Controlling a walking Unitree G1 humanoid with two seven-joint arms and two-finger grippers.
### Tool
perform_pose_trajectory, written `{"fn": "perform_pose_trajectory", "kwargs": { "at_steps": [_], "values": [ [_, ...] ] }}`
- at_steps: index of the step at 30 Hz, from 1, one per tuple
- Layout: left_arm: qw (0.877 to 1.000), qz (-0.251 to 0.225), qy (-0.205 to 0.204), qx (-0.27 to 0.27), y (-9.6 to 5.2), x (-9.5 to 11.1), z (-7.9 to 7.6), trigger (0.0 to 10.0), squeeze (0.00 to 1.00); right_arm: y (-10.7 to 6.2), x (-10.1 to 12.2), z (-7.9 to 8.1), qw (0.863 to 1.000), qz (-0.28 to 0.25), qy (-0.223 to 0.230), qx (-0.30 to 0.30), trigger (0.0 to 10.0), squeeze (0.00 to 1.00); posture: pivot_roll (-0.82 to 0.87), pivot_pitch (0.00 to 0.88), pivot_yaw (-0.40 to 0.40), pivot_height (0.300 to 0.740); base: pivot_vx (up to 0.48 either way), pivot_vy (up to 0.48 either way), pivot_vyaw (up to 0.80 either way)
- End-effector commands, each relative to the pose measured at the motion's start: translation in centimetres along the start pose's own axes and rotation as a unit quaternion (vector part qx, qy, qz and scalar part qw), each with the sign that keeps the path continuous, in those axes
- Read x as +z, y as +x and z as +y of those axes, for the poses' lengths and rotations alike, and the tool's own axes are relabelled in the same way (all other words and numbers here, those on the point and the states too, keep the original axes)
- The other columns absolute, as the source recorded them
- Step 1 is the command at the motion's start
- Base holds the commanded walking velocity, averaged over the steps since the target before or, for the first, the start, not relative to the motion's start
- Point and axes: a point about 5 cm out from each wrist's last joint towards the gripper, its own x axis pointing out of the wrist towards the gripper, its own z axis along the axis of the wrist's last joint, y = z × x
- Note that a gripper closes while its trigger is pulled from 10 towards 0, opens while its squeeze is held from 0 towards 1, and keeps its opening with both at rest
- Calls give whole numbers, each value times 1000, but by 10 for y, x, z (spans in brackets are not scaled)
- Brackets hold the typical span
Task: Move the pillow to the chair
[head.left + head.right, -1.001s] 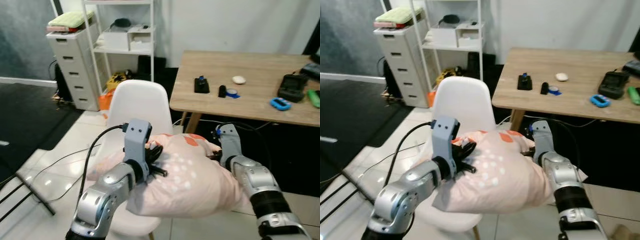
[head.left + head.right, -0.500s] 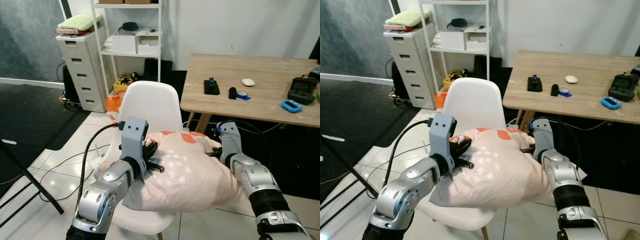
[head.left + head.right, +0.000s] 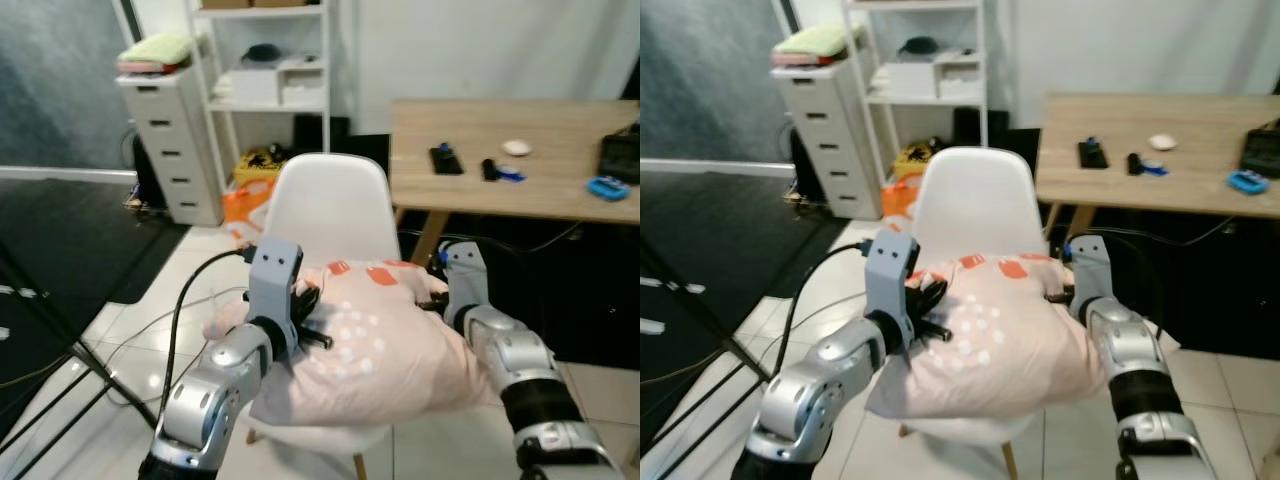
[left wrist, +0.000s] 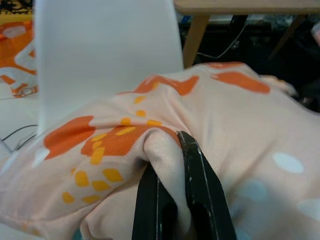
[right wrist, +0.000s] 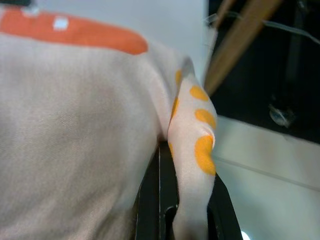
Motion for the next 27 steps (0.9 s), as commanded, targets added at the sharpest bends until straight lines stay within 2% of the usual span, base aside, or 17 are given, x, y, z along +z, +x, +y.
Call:
{"fn": "perform_pose_trajectory", "kwargs": {
  "at_steps": [1, 7, 16, 27],
  "values": [
    [999, -35, 5, -12, -2, 11, -5, 10000, 0, 0, 11, 17, 999, -37, 1, 37, 10000, 0, -224, 30, 51, 740, 0, 0, 0],
    [999, -44, -2, -11, -4, 12, -2, 10000, 0, -1, 13, 23, 998, -45, -1, 52, 10000, 0, -223, 31, 51, 740, 0, 0, 0],
    [999, -42, -1, -8, -5, 12, -1, 10000, 0, -1, 13, 23, 997, -46, -3, 54, 10000, 0, -225, 29, 46, 740, 0, -396, 0],
    [998, -57, -5, 5, -5, 14, 2, 10000, 0, -2, 12, 23, 997, -46, -5, 55, 10000, 0, -228, 26, 47, 740, 0, 0, 0]
  ]
}}
